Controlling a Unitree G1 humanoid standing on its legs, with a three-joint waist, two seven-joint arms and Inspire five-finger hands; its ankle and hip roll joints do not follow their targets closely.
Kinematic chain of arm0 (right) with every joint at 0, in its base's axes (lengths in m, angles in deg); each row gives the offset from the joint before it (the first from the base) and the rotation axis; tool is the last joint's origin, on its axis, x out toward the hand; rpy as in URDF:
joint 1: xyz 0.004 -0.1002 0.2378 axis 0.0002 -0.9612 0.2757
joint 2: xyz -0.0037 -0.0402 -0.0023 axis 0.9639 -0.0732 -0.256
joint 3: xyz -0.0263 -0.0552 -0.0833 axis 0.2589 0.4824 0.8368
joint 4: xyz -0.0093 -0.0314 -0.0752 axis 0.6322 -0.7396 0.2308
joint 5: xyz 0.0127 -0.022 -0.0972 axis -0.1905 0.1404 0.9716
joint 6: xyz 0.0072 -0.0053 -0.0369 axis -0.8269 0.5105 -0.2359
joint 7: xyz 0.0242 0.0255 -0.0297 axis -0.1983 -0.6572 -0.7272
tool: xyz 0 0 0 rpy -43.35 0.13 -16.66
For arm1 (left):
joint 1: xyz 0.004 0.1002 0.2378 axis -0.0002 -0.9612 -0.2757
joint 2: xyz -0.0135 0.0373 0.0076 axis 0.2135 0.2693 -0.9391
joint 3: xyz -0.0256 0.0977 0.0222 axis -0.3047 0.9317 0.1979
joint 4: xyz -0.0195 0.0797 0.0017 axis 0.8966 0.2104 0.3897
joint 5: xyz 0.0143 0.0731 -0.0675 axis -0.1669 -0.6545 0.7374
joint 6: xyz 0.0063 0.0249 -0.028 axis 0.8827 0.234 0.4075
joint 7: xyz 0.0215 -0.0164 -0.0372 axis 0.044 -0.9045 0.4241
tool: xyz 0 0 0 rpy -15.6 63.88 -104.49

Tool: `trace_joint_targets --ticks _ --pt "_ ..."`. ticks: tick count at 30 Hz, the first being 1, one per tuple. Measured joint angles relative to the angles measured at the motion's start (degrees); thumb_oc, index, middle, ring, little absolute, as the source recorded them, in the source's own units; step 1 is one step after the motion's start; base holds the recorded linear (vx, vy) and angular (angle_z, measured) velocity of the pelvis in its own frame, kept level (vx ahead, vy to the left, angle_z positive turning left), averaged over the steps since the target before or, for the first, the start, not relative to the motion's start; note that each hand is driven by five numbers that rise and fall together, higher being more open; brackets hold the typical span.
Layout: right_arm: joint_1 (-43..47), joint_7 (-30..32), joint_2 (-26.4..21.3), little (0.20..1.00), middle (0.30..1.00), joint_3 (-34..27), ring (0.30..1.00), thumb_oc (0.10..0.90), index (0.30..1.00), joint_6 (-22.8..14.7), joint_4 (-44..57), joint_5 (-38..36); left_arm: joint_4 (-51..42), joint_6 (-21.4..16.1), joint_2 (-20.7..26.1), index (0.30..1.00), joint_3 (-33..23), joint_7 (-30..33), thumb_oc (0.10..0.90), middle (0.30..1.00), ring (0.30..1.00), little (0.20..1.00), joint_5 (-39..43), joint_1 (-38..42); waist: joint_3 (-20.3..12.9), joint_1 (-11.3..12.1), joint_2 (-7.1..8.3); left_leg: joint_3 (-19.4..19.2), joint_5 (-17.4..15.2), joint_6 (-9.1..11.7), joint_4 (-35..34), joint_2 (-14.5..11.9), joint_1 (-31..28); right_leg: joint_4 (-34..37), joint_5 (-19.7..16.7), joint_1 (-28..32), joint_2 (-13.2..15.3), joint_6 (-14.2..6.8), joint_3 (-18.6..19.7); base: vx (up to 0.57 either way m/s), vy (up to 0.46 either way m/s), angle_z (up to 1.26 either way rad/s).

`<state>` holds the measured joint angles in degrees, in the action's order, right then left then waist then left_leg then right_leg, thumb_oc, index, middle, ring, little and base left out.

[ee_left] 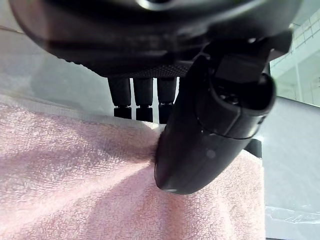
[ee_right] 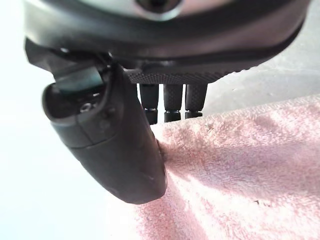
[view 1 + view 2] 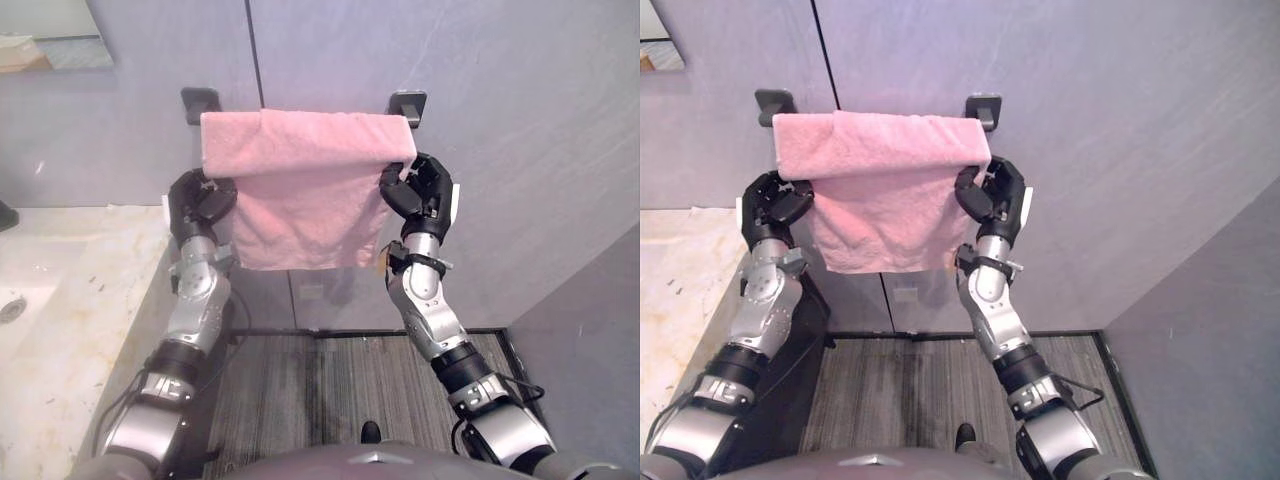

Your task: Organize the bathroom.

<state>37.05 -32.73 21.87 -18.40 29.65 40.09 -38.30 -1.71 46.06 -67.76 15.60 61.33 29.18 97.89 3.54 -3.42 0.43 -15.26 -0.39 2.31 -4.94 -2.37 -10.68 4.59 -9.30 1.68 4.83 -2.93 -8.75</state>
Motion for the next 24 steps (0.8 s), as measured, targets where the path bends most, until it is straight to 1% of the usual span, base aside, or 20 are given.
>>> trace_joint_targets --ticks 2,3,4,5,8,11,12,15,17,20,24 --pt "0.00 0.19 0.31 0.300 0.300 -0.01 0.300 0.400 0.300 0.00 -0.01 -0.04 0.00 -0.17 0.00 0.309 0.32 0.25 0.406 0.309 0.309 0.309 0.01 -0.01 -0.01 0.01 0.00 0.00 0.00 0.00 0.00 0.00 0.00 0.00 0.00 0.00 0.00 0.00 -0.02 0.00 0.000 0.00" --pt "0.01 0.39 0.57 0.474 0.474 -0.01 0.474 0.516 0.474 0.00 0.00 -0.05 0.00 -0.25 0.00 0.495 0.41 0.24 0.530 0.495 0.495 0.495 0.01 -0.02 -0.02 0.00 0.01 0.00 0.00 0.00 0.00 0.00 0.00 0.00 0.00 0.00 0.00 0.00 -0.01 0.00 0.000 0.00" --pt "0.10 0.59 0.72 0.589 0.589 -0.01 0.589 0.593 0.589 0.00 0.01 -0.07 0.00 -0.26 -0.01 0.646 0.47 0.24 0.631 0.646 0.646 0.646 0.02 -0.03 -0.03 0.01 0.02 0.00 0.00 0.00 0.01 0.00 0.00 0.00 0.00 0.00 -0.01 0.00 -0.02 0.00 0.000 0.00" --pt "0.02 0.61 0.72 0.900 0.900 -0.01 0.900 0.800 0.900 0.00 0.01 -0.08 0.00 -0.32 -0.01 0.900 0.55 0.22 0.800 0.900 0.900 0.900 0.03 -0.05 -0.03 0.03 0.02 0.00 0.00 0.00 0.01 0.00 0.00 0.00 0.00 0.00 0.00 0.00 -0.03 0.00 0.000 0.00" --pt "-0.71 0.64 0.72 0.900 0.900 0.00 0.900 0.800 0.900 -0.01 0.04 -0.05 0.01 -0.33 -0.01 0.900 0.66 -0.17 0.800 0.900 0.900 0.900 0.03 -0.34 -0.09 0.01 0.05 0.00 0.00 0.00 0.01 0.00 -0.01 0.00 0.00 0.00 0.00 0.00 -0.02 -0.01 -0.005 0.00" --pt "-6.58 3.07 0.44 0.900 0.900 -0.35 0.900 0.800 0.900 0.34 -0.04 -0.79 0.02 -0.29 0.05 0.900 1.40 -0.69 0.800 0.900 0.900 0.900 0.03 -1.71 -0.11 -0.06 0.06 -0.17 0.00 -0.01 -0.01 -0.02 0.05 0.00 0.00 -0.13 0.04 0.00 0.16 -0.04 -0.015 -0.04" --pt "-9.15 3.84 0.22 0.900 0.900 -0.41 0.900 0.800 0.900 0.63 -0.52 -2.05 0.02 -0.18 0.05 0.900 1.62 -1.08 0.800 0.900 0.900 0.900 0.02 -2.51 -0.11 -0.16 0.05 -0.50 0.00 -0.01 -0.03 -0.07 0.11 0.00 0.01 -0.35 0.08 -0.02 0.34 -0.04 -0.017 -0.13" --pt "-13.65 4.67 -1.40 0.900 0.900 -0.45 0.900 0.800 0.900 2.15 -3.64 -2.38 0.02 0.66 0.01 0.900 2.11 -2.03 0.800 0.900 0.900 0.900 0.02 -4.55 -0.05 -1.12 -0.06 -0.81 0.01 -0.03 -0.18 -0.15 0.21 0.02 0.06 -0.64 0.14 -0.08 0.67 -0.03 -0.018 -0.08" --pt "-15.88 4.77 -2.32 0.900 0.900 -1.13 0.900 0.800 0.900 2.38 -3.89 -2.36 0.03 1.36 -0.13 0.900 2.16 -2.79 0.800 0.900 0.900 0.900 0.01 -5.47 0.08 -1.82 -0.31 -1.14 0.03 -0.05 -0.20 -0.18 0.28 0.04 0.31 -0.83 0.11 -0.40 1.01 -0.04 -0.022 -0.08" --pt "-16.82 4.58 -4.43 0.900 0.900 -1.54 0.900 0.800 0.900 2.38 -3.83 -1.69 0.00 1.85 -0.69 0.900 2.40 -3.94 0.800 0.900 0.900 0.900 -0.42 -5.67 0.06 -2.28 -0.60 -1.41 0.04 -0.03 -0.21 -0.32 0.46 0.04 0.32 -1.22 0.13 -0.40 1.22 -0.04 -0.015 -0.06" --pt "-16.90 3.81 -5.57 0.900 0.900 -1.77 0.900 0.800 0.900 2.37 -3.78 0.18 -0.82 2.41 -0.96 0.900 2.64 -4.62 0.800 0.900 0.900 0.900 -1.84 -7.45 -0.07 -2.72 -1.25 -1.35 0.13 0.03 -0.20 -0.45 0.90 0.04 0.25 -1.59 0.01 -0.45 1.16 -0.05 -0.016 0.01"
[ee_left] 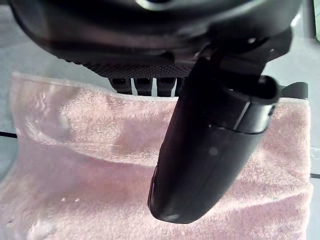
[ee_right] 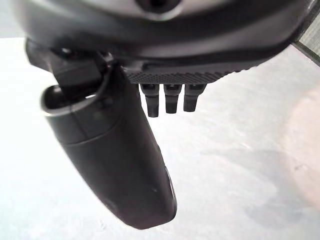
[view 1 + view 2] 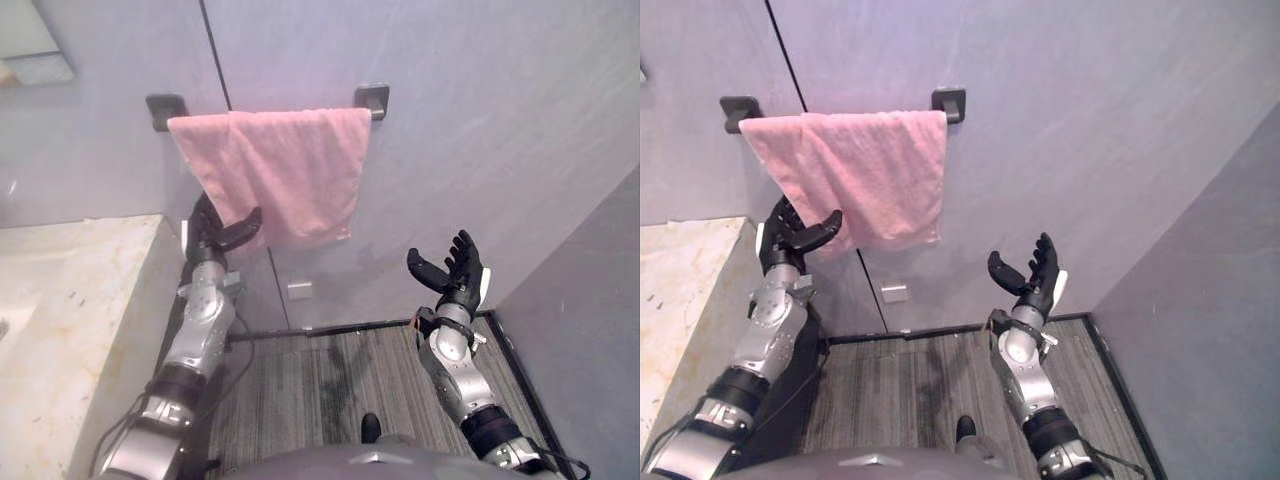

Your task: Organize the bathroom.

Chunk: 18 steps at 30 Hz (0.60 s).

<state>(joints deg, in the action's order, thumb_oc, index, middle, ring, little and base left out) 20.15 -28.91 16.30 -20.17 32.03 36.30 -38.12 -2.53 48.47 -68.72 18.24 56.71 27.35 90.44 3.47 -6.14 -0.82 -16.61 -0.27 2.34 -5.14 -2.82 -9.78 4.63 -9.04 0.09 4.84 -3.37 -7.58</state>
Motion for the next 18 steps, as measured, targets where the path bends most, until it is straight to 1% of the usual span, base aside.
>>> trace_joint_targets --ticks 4,8,10,11,13,14,15,18 --pt "-1.65 -2.22 -0.57 0.900 0.900 -0.09 0.900 0.800 0.900 0.00 0.00 0.19 -0.27 2.07 -1.82 0.900 0.24 0.27 0.800 0.900 0.900 0.900 -0.71 -3.85 -0.19 0.22 -0.38 0.40 0.17 0.05 0.00 0.02 0.29 0.00 -0.02 -0.07 -0.07 -0.01 -0.51 -0.05 -0.020 0.05" --pt "-6.45 -4.58 -0.56 0.900 0.900 -1.08 0.900 0.800 0.900 0.90 -0.03 0.18 -0.30 6.51 -2.99 0.900 0.02 2.11 0.800 0.900 0.900 0.900 -2.33 -10.83 -0.16 1.32 -0.32 0.79 0.07 -0.01 0.01 0.04 0.38 0.00 -0.17 -0.02 0.01 0.22 -0.91 -0.07 -0.029 0.05" --pt "-7.71 -5.22 -0.55 0.900 0.900 -1.43 0.900 0.800 0.900 1.42 -0.47 0.15 -0.28 7.74 -2.95 0.900 -0.10 2.97 0.800 0.900 0.900 0.900 -1.79 -13.14 0.01 1.57 -0.06 1.08 0.08 -0.02 0.00 0.06 0.61 0.00 -0.17 -0.04 0.08 0.21 -1.21 -0.06 -0.014 0.09" --pt "-9.12 -5.90 -0.55 0.900 0.900 -2.09 0.900 0.800 0.900 2.04 -0.71 0.06 -0.28 8.77 -2.90 0.900 -0.12 3.48 0.800 0.900 0.900 0.900 -1.82 -15.12 0.24 1.80 0.32 1.32 0.10 -0.02 0.00 0.08 0.68 0.00 -0.14 -0.03 0.15 0.18 -1.45 -0.08 -0.014 0.10" --pt "-9.97 -6.43 -0.56 0.900 0.900 -2.64 0.900 0.800 0.900 2.21 -1.43 0.01 -0.20 10.15 -2.81 0.900 -0.11 3.63 0.800 0.900 0.900 0.900 -1.81 -16.10 0.48 2.23 0.70 1.53 0.10 -0.02 0.00 0.09 0.79 0.00 0.11 -0.04 0.21 -0.11 -1.66 -0.07 -0.014 0.09" --pt "-10.82 -6.70 -0.56 0.900 0.900 -3.12 0.900 0.800 0.900 2.33 -2.86 0.07 0.23 10.68 -2.83 0.900 0.13 3.40 0.800 0.900 0.900 0.900 -1.63 -16.61 0.72 2.79 1.26 1.95 0.15 0.00 -0.01 0.11 1.19 0.01 0.16 -0.11 0.29 -0.16 -1.94 -0.07 -0.005 0.14" --pt "-11.06 -6.88 -0.56 0.900 0.900 -3.22 0.900 0.800 0.900 2.87 -4.32 -0.03 0.49 10.69 -2.79 0.900 0.13 2.71 0.800 0.900 0.900 0.900 -0.96 -17.30 1.00 2.77 1.72 2.27 0.30 -0.03 -0.01 0.14 1.35 0.01 0.18 -0.11 0.39 -0.16 -2.28 -0.07 -0.003 0.14" --pt "-11.33 -7.16 -0.56 0.900 0.900 -3.39 0.900 0.800 0.900 5.03 -7.39 0.02 3.62 11.51 -2.71 0.900 1.04 0.71 0.800 0.900 0.900 0.900 1.45 -17.50 1.36 2.71 2.31 2.58 0.36 -0.15 -0.01 0.20 1.50 0.14 0.18 -0.11 0.60 -0.17 -2.57 -0.06 0.004 0.07"
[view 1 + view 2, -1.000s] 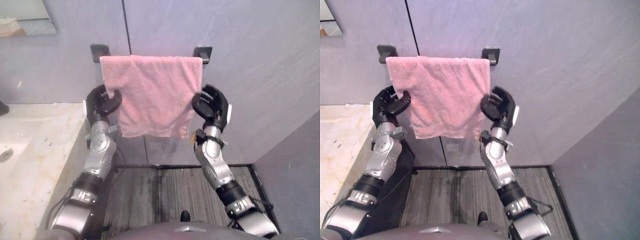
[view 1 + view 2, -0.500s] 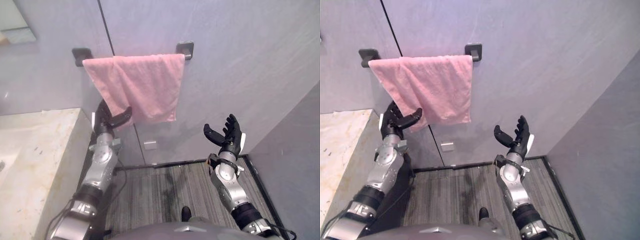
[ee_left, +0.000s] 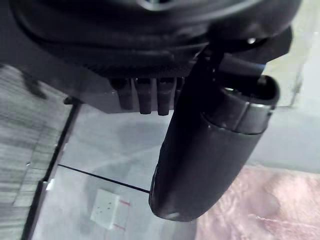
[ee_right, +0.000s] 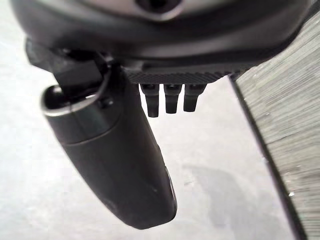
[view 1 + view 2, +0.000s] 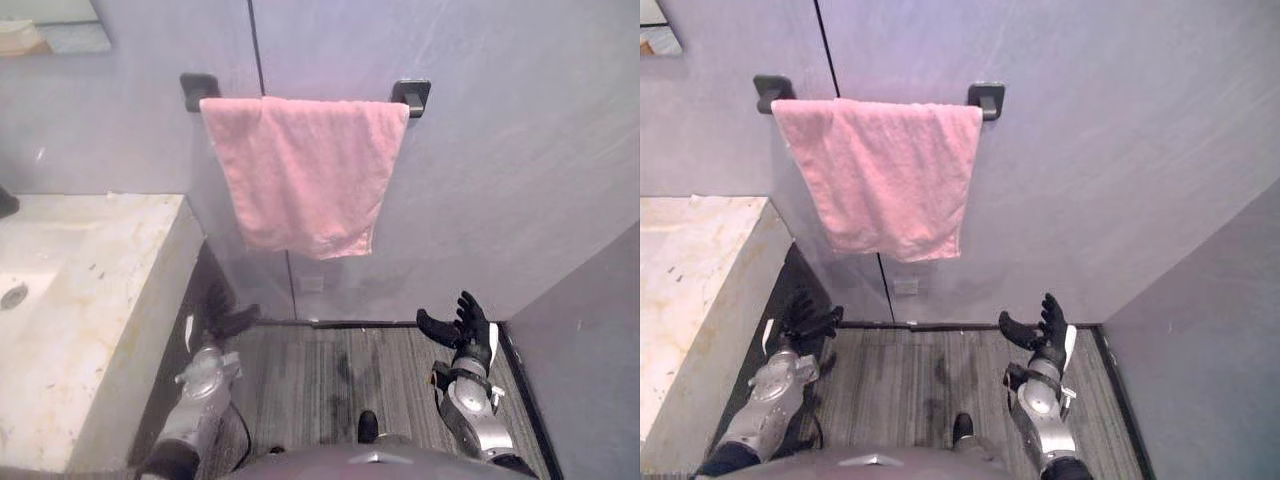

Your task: Organize the bathroom.

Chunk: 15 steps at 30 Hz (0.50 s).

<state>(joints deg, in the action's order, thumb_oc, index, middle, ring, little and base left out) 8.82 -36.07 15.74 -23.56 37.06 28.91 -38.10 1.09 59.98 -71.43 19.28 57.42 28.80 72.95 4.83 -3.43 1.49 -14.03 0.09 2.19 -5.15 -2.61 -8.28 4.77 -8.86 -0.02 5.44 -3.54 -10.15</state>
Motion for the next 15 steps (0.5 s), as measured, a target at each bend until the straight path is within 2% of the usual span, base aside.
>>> trace_joint_targets --ticks 5,10,15 --pt "-0.56 -0.76 0.03 0.900 0.900 0.14 0.900 0.800 0.900 2.05 -6.08 -0.19 6.74 0.50 -0.28 0.900 2.58 -2.89 0.800 0.900 0.900 0.900 0.48 -0.25 0.14 -0.07 0.44 0.08 0.03 0.02 0.01 0.00 0.09 0.14 0.05 -0.05 0.22 -0.06 -0.23 -0.06 0.025 0.01" --pt "0.58 -0.80 0.63 0.900 0.900 -0.13 0.900 0.800 0.900 2.01 -18.12 0.19 15.28 0.38 -0.73 0.900 2.71 -5.13 0.800 0.900 0.900 0.900 0.97 0.22 0.04 0.15 0.90 0.21 0.02 0.01 0.02 0.15 0.04 -0.15 0.04 0.11 0.29 -0.10 -0.44 -0.08 0.021 0.01" --pt "1.67 -1.19 1.26 0.900 0.900 -0.19 0.900 0.800 0.900 2.87 -25.20 0.25 22.08 0.55 -0.76 0.900 2.94 -7.52 0.800 0.900 0.900 0.900 0.10 0.23 -0.03 0.48 1.05 0.62 0.03 -0.06 0.02 0.23 -0.01 -0.15 0.11 0.34 0.49 -0.19 -0.77 -0.06 -0.001 0.04"
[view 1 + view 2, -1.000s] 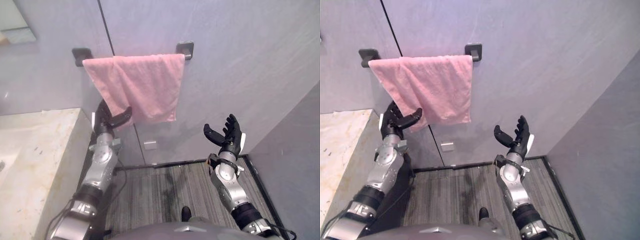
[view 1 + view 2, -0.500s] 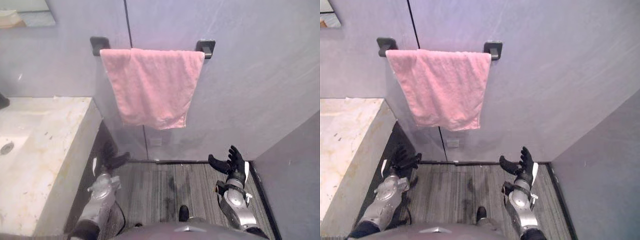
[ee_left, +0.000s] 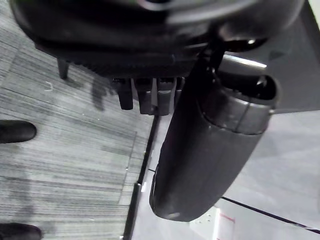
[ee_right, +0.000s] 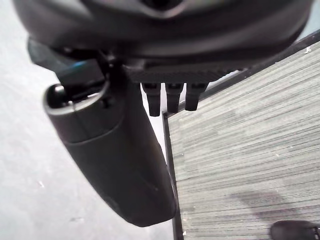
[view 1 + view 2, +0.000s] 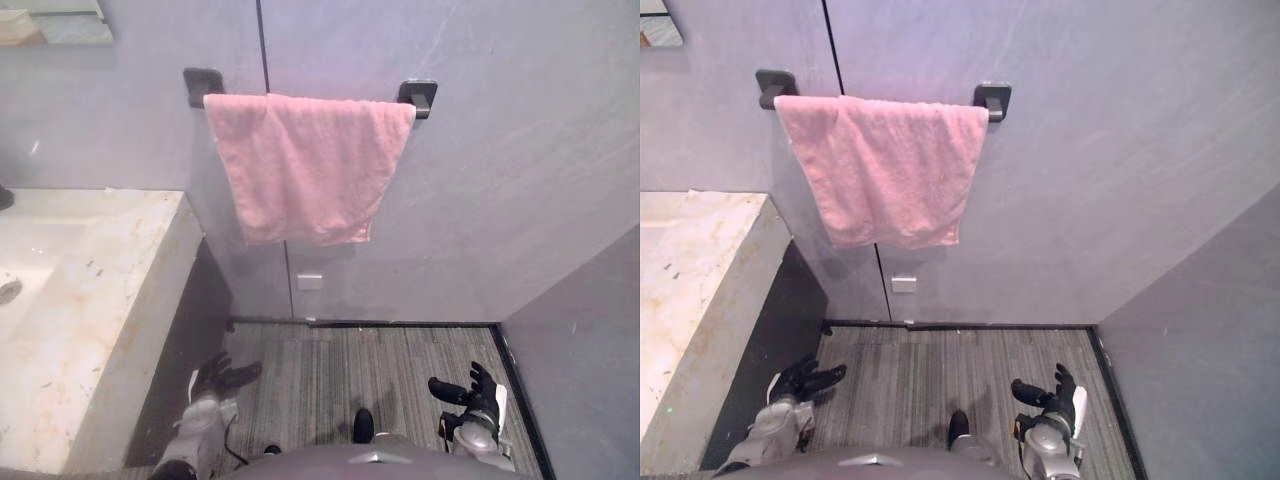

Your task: Organize the bathroom.

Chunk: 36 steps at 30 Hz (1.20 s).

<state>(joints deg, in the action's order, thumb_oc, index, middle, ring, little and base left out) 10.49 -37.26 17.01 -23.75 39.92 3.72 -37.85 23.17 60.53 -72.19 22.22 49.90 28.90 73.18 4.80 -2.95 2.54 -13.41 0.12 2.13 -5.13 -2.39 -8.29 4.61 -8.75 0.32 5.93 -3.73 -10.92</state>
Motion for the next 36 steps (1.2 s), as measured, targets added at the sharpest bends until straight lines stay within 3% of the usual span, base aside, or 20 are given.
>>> trace_joint_targets --ticks 6,8,10,11,13,17,20,21,22,23,24,26,32,33,34,35,36 --pt "1.17 -4.51 1.11 0.900 0.900 -1.21 0.900 0.800 0.900 1.16 -9.01 -0.10 8.03 -0.12 0.00 0.900 0.35 -0.86 0.800 0.900 0.900 0.900 -2.19 0.94 -0.36 0.88 0.08 3.15 0.06 -0.55 -0.03 0.00 0.33 -0.04 0.38 0.96 -0.05 -0.20 -0.84 -0.08 -0.076 0.19" --pt "1.46 -6.08 1.46 0.900 0.900 -1.19 0.900 0.800 0.900 1.69 -12.05 -0.18 11.57 -0.11 -0.31 0.900 0.59 -1.12 0.800 0.900 0.900 0.900 -3.20 2.89 -0.27 -0.30 -0.92 8.04 0.50 -1.26 -0.04 -0.22 1.89 -3.40 2.45 0.36 -0.56 -0.34 2.79 -0.13 -0.153 1.05" --pt "1.22 -7.95 2.43 0.900 0.900 -1.17 0.900 0.800 0.900 4.02 -16.79 -1.54 15.71 -0.18 -0.27 0.900 0.73 -2.00 0.800 0.900 0.900 0.900 -4.75 7.27 -0.58 -2.33 -0.78 16.34 2.55 -1.04 -0.01 -0.14 5.08 -5.55 6.26 0.76 -0.60 -1.14 10.35 -0.11 -0.165 2.00" --pt "1.30 -8.46 2.94 0.900 0.900 -1.18 0.900 0.800 0.900 4.38 -17.58 -2.44 16.11 -0.33 0.29 0.900 0.64 -2.14 0.800 0.900 0.900 0.900 -4.61 7.62 -0.92 -2.07 -0.15 17.08 3.35 -0.44 0.01 -0.03 5.86 -5.21 7.27 0.81 -0.57 -1.16 11.25 -0.16 -0.201 1.39" --pt "2.47 -9.95 3.26 0.900 0.900 -1.24 0.900 0.800 0.900 5.56 -18.91 -2.94 19.06 -0.10 0.48 0.900 -0.77 -3.28 0.800 0.900 0.900 0.900 -3.32 7.29 -0.78 -1.12 -0.56 18.82 4.25 0.84 0.18 -1.06 6.16 -1.79 6.36 3.35 -1.87 -0.74 9.32 -0.13 -0.133 0.53" --pt "4.72 -11.86 1.61 0.900 0.900 -2.20 0.900 0.800 0.900 7.06 -19.43 -5.73 20.72 1.13 -1.69 0.900 -2.35 -5.66 0.800 0.900 0.900 0.900 -2.11 6.42 0.80 0.43 -3.68 21.49 6.46 2.61 1.00 -2.65 8.09 0.01 6.26 5.09 -4.23 0.22 7.19 -0.20 -0.088 0.61" --pt "5.86 -12.48 -0.81 0.900 0.900 -2.21 0.900 0.800 0.900 8.27 -19.33 -5.53 20.70 2.01 -4.56 0.900 -2.26 -6.35 0.800 0.900 0.900 0.900 -1.73 6.13 2.50 1.39 -7.12 19.49 8.28 1.59 1.05 -3.60 10.02 -0.04 6.13 5.24 -5.68 1.90 4.22 -0.21 -0.007 0.69" --pt "6.04 -12.92 -1.35 0.900 0.900 -2.23 0.900 0.800 0.900 8.29 -19.15 -4.82 21.26 2.38 -5.34 0.900 -2.23 -6.29 0.800 0.900 0.900 0.900 -1.36 6.11 3.35 1.18 -7.81 16.03 6.55 -0.36 1.32 -4.93 10.57 -0.23 6.10 5.94 -6.58 2.73 3.10 -0.27 0.015 1.22" --pt "5.20 -13.66 -1.14 0.900 0.900 -2.14 0.900 0.800 0.900 8.28 -18.41 -4.58 22.33 2.41 -5.66 0.900 -2.60 -6.29 0.800 0.900 0.900 0.900 -1.24 6.51 3.68 0.53 -6.53 10.21 1.17 -0.99 1.08 -6.21 11.50 -0.34 7.01 6.25 -6.48 3.99 1.74 -0.22 0.022 1.43" --pt "4.94 -13.85 -0.93 0.900 0.900 -2.16 0.900 0.800 0.900 8.85 -18.68 -4.60 22.34 2.38 -5.64 0.900 -2.79 -6.34 0.800 0.900 0.900 0.900 -0.94 6.95 3.73 0.34 -5.81 7.89 -0.93 -0.58 0.70 -6.34 11.83 -0.14 7.27 6.23 -5.92 4.44 1.20 -0.21 0.046 1.70" --pt "4.91 -14.16 -0.87 0.900 0.900 -2.07 0.900 0.800 0.900 9.82 -19.38 -4.62 22.44 2.32 -5.76 0.900 -3.21 -6.46 0.800 0.900 0.900 0.900 -0.85 8.34 4.45 0.21 -4.35 2.77 0.94 0.21 1.02 -6.44 11.90 0.36 7.05 6.20 -4.27 5.13 -1.50 -0.16 0.054 1.22" --pt "5.25 -14.43 -1.16 0.900 0.900 -1.58 0.900 0.800 0.900 10.56 -19.82 -4.62 24.96 2.39 -5.94 0.900 -5.17 -6.79 0.800 0.900 0.900 0.900 -0.22 8.52 5.16 0.89 -2.93 -1.94 2.92 2.38 3.88 -6.58 10.94 0.37 6.46 7.21 -2.26 5.90 -5.99 -0.18 0.096 1.10" --pt "4.39 -14.90 -1.53 0.900 0.900 -1.57 0.900 0.800 0.900 12.08 -20.53 -4.51 26.35 2.37 -5.88 0.900 -7.40 -5.69 0.800 0.900 0.900 0.900 0.31 8.40 5.34 0.24 -1.65 -8.42 2.71 2.36 12.11 -8.35 6.62 0.35 6.86 9.97 1.73 3.87 -14.97 -0.07 0.165 0.91" --pt "3.76 -15.29 -1.58 0.900 0.900 -1.74 0.900 0.800 0.900 12.59 -21.06 -4.54 26.76 2.35 -6.18 0.900 -7.31 -5.54 0.800 0.900 0.900 0.900 0.28 8.23 4.79 -0.58 -2.47 -9.24 4.26 0.37 12.09 -8.38 5.34 -0.66 7.75 11.03 1.83 2.16 -15.32 -0.03 0.233 1.00" --pt "3.48 -15.45 -1.71 0.900 0.900 -1.85 0.900 0.800 0.900 12.64 -21.14 -4.54 26.90 2.34 -6.49 0.900 -7.31 -5.42 0.800 0.900 0.900 0.900 0.27 8.08 4.38 -0.69 -3.24 -8.95 3.25 0.27 11.45 -8.04 5.29 -1.76 8.38 10.92 1.94 1.36 -15.27 -0.02 0.269 1.38" --pt "3.05 -15.71 -0.79 0.900 0.900 -2.24 0.900 0.800 0.900 12.93 -21.91 -4.63 27.01 2.10 -6.33 0.900 -7.27 -5.15 0.800 0.900 0.900 0.900 0.04 8.33 4.28 -0.79 -2.84 -7.96 3.29 -0.62 10.32 -6.70 5.04 -4.06 10.85 10.00 1.23 0.66 -10.08 -0.01 0.307 1.21" --pt "2.91 -15.79 -0.06 0.900 0.900 -2.37 0.900 0.800 0.900 13.48 -22.36 -4.64 26.73 1.97 -6.00 0.900 -7.29 -4.96 0.800 0.900 0.900 0.900 -0.02 8.94 3.97 -0.63 -2.27 -6.66 3.16 -1.17 8.07 -4.95 5.43 -4.89 11.41 9.61 1.89 0.79 -7.38 0.00 0.308 1.15"
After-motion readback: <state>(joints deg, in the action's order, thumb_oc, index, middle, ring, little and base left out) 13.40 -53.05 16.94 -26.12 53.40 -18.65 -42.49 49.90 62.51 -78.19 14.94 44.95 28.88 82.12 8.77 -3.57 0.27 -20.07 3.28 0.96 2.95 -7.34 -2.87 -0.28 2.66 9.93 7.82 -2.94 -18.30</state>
